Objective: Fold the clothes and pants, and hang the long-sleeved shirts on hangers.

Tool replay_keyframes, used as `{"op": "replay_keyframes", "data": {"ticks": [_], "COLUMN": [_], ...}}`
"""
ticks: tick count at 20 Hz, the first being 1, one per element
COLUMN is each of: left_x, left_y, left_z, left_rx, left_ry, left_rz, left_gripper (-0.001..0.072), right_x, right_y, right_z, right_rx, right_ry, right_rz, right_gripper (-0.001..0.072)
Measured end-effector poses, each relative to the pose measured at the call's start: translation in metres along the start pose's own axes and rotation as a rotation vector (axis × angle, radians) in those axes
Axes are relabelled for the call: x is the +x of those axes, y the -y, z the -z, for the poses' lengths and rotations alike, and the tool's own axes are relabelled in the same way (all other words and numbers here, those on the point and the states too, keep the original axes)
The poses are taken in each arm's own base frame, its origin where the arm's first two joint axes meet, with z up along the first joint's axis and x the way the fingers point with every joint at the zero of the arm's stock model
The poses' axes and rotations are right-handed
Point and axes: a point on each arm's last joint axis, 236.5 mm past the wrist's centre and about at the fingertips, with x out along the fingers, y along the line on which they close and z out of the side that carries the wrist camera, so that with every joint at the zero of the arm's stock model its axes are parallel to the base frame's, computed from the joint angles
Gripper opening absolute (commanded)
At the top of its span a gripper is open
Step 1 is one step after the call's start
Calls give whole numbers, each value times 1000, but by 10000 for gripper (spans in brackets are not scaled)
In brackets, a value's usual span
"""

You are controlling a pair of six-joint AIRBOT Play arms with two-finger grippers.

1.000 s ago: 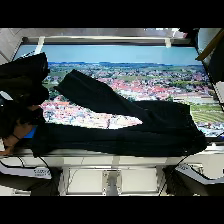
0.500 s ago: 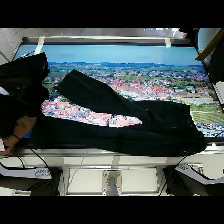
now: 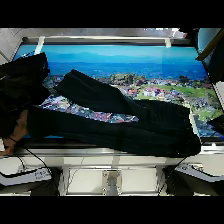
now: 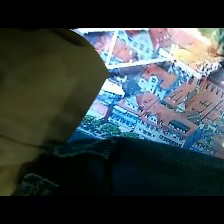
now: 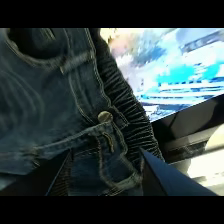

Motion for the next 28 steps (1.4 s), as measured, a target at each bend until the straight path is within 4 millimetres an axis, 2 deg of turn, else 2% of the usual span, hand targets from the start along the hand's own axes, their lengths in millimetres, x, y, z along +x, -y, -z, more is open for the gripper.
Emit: {"op": "replay_keyframes", "data": {"ticks": [3, 6, 10, 14, 15, 16, 19, 22, 27, 28], "left_x": [-10, -14, -16, -16, -16, -16, -16, -18, -34, -36], "left_y": [1, 2, 1, 1, 1, 1, 1, 0, 20, 25], "left_z": [-3, -2, -2, -3, -3, -3, -4, -15, -72, -80], "left_rx": [-12, -16, -19, -22, -22, -22, -22, -20, 0, 12], "left_ry": [29, 36, 39, 43, 43, 44, 48, 95, 352, 387], "left_rz": [-4, -7, -10, -11, -11, -12, -12, -18, -3, -2], "left_gripper": [15, 15, 15, 15, 15, 15, 15, 15, 15, 15], "right_x": [45, 82, 109, 136, 142, 148, 156, 147, 123, 121], "right_y": [-2, -15, -22, -31, -34, -38, -51, -57, -62, -63], "right_z": [-1, -27, -67, -82, -82, -82, -89, -118, -178, -187], "right_rx": [-41, -109, -175, -191, -204, -223, -280, -288, -239, -231], "right_ry": [-81, -56, 19, 17, 9, 3, 6, 79, 258, 289], "right_rz": [-36, -61, -37, -63, -71, -76, -88, -64, 1, 13], "right_gripper": [462, 463, 463, 447, 283, 62, 48, 48, 48, 75]}}
